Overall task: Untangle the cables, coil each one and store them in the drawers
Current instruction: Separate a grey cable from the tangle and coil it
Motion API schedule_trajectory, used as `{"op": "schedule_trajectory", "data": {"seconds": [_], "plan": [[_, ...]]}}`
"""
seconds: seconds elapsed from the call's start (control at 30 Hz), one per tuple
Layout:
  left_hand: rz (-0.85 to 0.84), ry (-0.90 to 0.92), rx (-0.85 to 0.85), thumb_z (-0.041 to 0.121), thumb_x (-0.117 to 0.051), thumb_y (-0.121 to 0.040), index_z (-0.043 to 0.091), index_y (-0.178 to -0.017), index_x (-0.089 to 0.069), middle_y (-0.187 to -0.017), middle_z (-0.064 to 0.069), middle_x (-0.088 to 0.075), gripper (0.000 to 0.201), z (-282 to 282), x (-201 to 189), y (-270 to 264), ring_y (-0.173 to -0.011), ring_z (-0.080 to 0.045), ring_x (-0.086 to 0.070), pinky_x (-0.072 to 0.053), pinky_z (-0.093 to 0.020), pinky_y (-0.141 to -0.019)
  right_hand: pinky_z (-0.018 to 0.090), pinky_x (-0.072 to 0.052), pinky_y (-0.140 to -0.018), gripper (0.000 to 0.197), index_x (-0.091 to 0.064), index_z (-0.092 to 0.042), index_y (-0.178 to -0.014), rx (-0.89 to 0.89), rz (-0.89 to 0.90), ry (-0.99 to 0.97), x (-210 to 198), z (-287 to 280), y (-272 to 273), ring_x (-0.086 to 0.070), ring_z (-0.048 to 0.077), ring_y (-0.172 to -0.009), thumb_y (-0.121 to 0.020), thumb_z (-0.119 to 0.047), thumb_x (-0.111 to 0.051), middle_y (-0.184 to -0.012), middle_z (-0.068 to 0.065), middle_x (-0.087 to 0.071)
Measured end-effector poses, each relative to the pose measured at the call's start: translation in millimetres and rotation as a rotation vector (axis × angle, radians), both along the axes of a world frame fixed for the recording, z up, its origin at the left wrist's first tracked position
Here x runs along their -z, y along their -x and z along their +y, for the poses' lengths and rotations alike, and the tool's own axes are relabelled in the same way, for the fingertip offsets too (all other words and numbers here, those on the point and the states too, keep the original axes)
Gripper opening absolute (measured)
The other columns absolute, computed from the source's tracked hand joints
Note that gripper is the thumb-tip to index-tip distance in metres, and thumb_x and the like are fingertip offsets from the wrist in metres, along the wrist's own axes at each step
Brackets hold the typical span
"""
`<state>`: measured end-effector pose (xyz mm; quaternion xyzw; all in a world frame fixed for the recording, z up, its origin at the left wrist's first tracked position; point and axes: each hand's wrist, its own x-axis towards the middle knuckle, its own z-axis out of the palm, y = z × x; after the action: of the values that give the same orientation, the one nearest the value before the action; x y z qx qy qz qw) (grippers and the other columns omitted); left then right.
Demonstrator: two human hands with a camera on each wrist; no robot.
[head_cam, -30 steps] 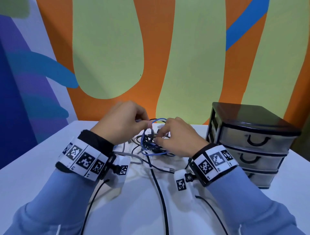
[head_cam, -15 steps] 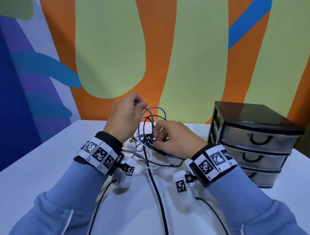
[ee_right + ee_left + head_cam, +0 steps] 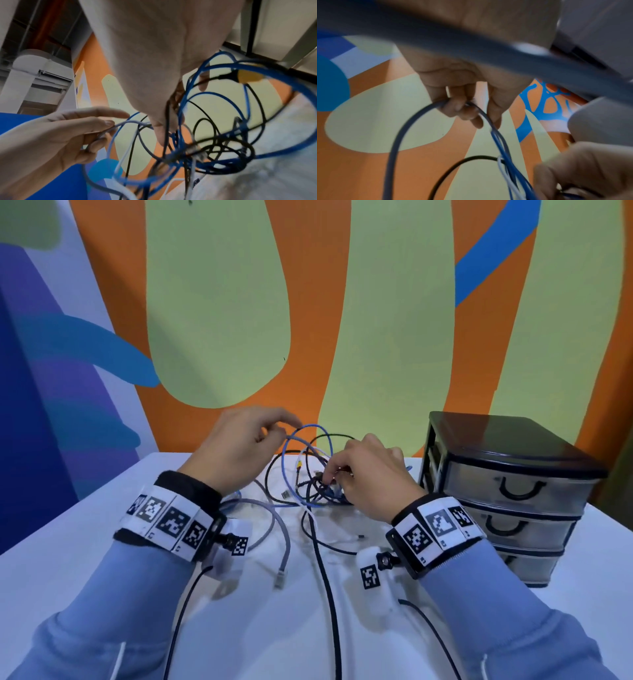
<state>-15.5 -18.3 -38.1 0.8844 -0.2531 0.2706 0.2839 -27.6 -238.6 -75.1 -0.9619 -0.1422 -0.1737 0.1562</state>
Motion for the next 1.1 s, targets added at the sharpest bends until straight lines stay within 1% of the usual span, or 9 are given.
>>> {"op": "schedule_trajectory", "data": {"seconds": [0.13, 0.23, 0.43, 0.6, 0.7, 0.8, 0.93, 1.0, 1.1], "plan": [[-0.014, -0.136, 0.098, 0.039, -0.071, -0.098, 0.04, -0.111, -0.079, -0.081, 0.01, -0.062, 0.015, -10, 5, 1, -0.074, -0.005, -0.055, -0.038, -0.028, -0.064, 0.038, -0.026, -0.086, 0.02, -0.058, -0.043, -0.096, 0.004, 0.072, -0.053, 7, -1, -6, -0.05, 0.021, -0.115, -0.095, -0.024, -0.062, -0.105, -0.008, -0.063], [0.024, -0.186, -0.006, 0.052, -0.068, -0.098, 0.041, -0.108, -0.08, -0.078, 0.011, -0.071, 0.019, -11, 9, -1, -0.078, -0.012, -0.063, -0.052, -0.037, -0.069, 0.038, -0.029, -0.087, 0.019, -0.072, -0.04, -0.105, 0.013, 0.123, 0.025, 6, -3, -5, -0.051, 0.017, -0.112, -0.088, -0.031, -0.072, -0.105, -0.009, -0.068], [0.094, -0.364, -0.275, 0.046, -0.063, -0.101, 0.033, -0.098, -0.078, -0.084, 0.008, -0.059, 0.02, -9, 18, -7, -0.084, -0.029, -0.062, -0.041, -0.036, -0.066, 0.039, -0.026, -0.088, 0.033, -0.078, -0.046, -0.109, -0.056, 0.211, 0.147, 8, -2, -3, -0.047, 0.016, -0.12, -0.091, -0.019, -0.072, -0.111, -0.02, -0.069], [0.103, -0.376, -0.155, 0.042, -0.065, -0.101, 0.034, -0.101, -0.079, -0.1, 0.007, -0.045, 0.017, -13, 22, -11, -0.086, -0.022, -0.054, -0.046, -0.039, -0.072, 0.041, -0.035, -0.105, 0.05, -0.076, -0.047, -0.116, -0.121, 0.346, 0.212, 8, -2, -4, -0.051, 0.015, -0.123, -0.089, -0.009, -0.058, -0.123, -0.02, -0.068], [0.063, -0.404, -0.093, 0.042, -0.068, -0.099, 0.032, -0.095, -0.081, -0.09, 0.012, -0.048, 0.017, -17, 21, -12, -0.083, -0.017, -0.051, -0.038, -0.037, -0.065, 0.029, -0.041, -0.095, 0.051, -0.075, -0.047, -0.12, -0.136, 0.426, 0.215, 8, -3, -2, -0.058, 0.016, -0.109, -0.088, -0.012, -0.057, -0.123, -0.022, -0.068], [-0.02, -0.252, -0.069, 0.035, -0.066, -0.102, 0.028, -0.089, -0.077, -0.082, 0.015, -0.051, 0.017, -24, 17, -9, -0.077, -0.017, -0.051, -0.036, -0.037, -0.066, 0.029, -0.048, -0.093, 0.046, -0.072, -0.048, -0.125, -0.136, 0.478, 0.213, 8, -4, -1, -0.057, 0.015, -0.103, -0.09, -0.02, -0.062, -0.11, -0.024, -0.063], [-0.155, 0.324, -0.159, 0.028, -0.058, -0.107, 0.021, -0.094, -0.065, -0.069, 0.009, -0.054, 0.016, -11, -4, -6, -0.063, -0.012, -0.045, -0.032, -0.035, -0.059, 0.026, -0.048, -0.085, 0.039, -0.072, -0.042, -0.127, -0.11, 0.522, 0.129, 9, -6, -1, -0.057, 0.01, -0.09, -0.092, -0.026, -0.067, -0.084, -0.031, -0.054], [-0.177, 0.477, -0.126, 0.03, -0.06, -0.107, 0.018, -0.098, -0.069, -0.066, 0.007, -0.05, 0.017, 6, -11, -6, -0.061, -0.012, -0.041, -0.031, -0.032, -0.057, 0.028, -0.052, -0.088, 0.027, -0.078, -0.038, -0.117, -0.091, 0.468, 0.06, 11, -6, -1, -0.06, 0.01, -0.091, -0.092, -0.035, -0.07, -0.087, -0.027, -0.06], [-0.157, 0.489, -0.04, 0.036, -0.066, -0.104, 0.023, -0.099, -0.076, -0.057, 0.013, -0.047, 0.018, 17, -11, -3, -0.059, -0.008, -0.037, -0.027, -0.023, -0.054, 0.032, -0.055, -0.068, 0.025, -0.082, -0.024, -0.081, 0.006, 0.24, -0.045, 9, -6, -2, -0.066, 0.017, -0.073, -0.086, -0.047, -0.074, -0.074, -0.011, -0.071]]}}
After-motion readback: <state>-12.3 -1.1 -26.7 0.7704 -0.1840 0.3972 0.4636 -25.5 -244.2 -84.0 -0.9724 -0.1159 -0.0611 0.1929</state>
